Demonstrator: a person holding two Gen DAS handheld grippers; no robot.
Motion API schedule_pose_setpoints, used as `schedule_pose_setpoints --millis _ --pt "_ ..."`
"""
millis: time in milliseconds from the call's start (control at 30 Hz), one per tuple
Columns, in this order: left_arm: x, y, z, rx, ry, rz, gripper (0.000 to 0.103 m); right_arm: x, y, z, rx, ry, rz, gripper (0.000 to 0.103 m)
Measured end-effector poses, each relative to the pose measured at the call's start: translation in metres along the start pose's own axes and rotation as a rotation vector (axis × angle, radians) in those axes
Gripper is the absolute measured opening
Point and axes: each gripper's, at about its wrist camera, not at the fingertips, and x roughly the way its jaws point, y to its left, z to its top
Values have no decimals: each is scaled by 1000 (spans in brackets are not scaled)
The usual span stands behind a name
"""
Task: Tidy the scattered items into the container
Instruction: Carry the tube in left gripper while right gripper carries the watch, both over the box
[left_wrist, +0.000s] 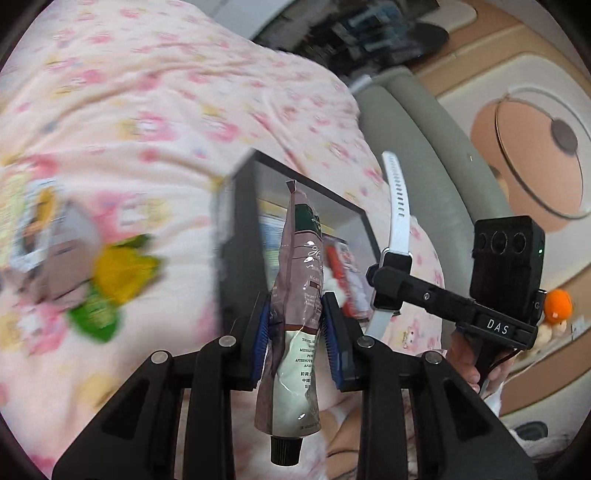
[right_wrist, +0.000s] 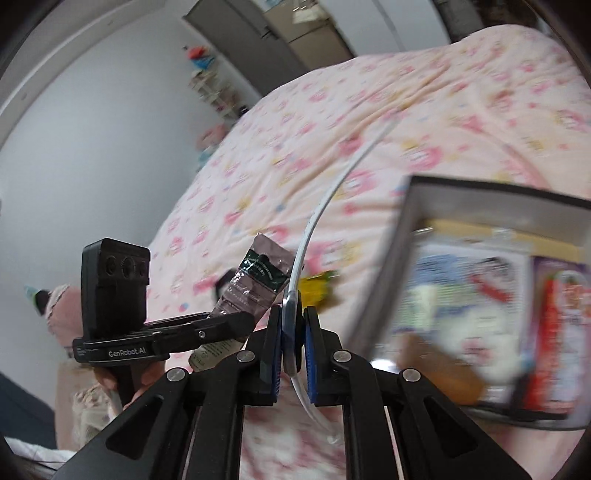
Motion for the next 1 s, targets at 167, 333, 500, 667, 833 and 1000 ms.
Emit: schedule_pose_setpoints --millis 167,333,500,667,833,1000 --pt "80 -42 31 43 111 9 27 -27 -66 11 52 -11 -142 8" --pt "155 -78 60 188 252 150 27 -28 -130 21 99 19 -221 8" --pt "222 -93 81 362 412 322 27 -8 -178 28 183 35 -240 8" --pt "256 -101 84 502 471 393 27 8 -207 27 222 76 -274 9" --pt "240 -103 82 528 334 493 31 11 -201 34 188 91 -267 9" --pt "203 -107 76 468 249 426 34 23 -196 40 111 132 -334 9"
